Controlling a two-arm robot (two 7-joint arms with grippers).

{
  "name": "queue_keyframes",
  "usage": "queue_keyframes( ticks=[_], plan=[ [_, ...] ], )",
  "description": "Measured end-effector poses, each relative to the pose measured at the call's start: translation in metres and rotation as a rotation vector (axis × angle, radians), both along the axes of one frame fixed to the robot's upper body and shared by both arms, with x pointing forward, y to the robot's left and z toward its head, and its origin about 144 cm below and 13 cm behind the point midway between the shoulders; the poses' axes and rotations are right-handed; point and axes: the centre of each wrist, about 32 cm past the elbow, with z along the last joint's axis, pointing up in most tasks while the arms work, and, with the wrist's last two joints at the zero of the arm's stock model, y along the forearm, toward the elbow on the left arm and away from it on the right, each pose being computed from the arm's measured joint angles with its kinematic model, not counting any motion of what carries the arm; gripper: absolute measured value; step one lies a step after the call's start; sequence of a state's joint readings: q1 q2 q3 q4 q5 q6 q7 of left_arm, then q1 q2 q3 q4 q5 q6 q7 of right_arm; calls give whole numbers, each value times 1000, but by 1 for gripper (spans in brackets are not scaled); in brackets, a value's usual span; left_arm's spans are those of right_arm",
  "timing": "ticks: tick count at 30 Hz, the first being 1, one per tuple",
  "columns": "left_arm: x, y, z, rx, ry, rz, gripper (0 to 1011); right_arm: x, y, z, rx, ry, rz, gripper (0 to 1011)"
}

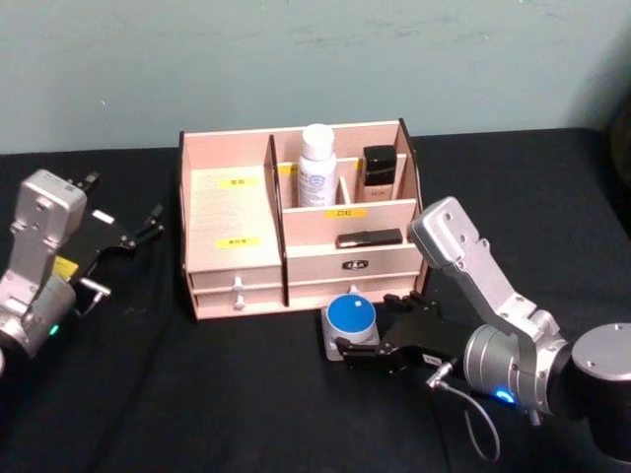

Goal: Pick up the facial cleanser and watermelon frost from the table and place them into the tiered storage box.

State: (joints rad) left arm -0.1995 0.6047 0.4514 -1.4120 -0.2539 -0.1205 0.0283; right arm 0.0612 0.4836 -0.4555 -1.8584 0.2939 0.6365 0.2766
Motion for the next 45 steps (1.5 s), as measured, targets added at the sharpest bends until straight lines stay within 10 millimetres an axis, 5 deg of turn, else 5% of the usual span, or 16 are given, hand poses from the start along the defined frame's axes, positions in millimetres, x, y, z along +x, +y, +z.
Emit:
queue_keyframes(
  ticks=[45],
  plan=[
    [0, 0, 0, 0, 0, 0, 1009, 27, 15, -19, -13, -4, 19, 1002]
  ],
)
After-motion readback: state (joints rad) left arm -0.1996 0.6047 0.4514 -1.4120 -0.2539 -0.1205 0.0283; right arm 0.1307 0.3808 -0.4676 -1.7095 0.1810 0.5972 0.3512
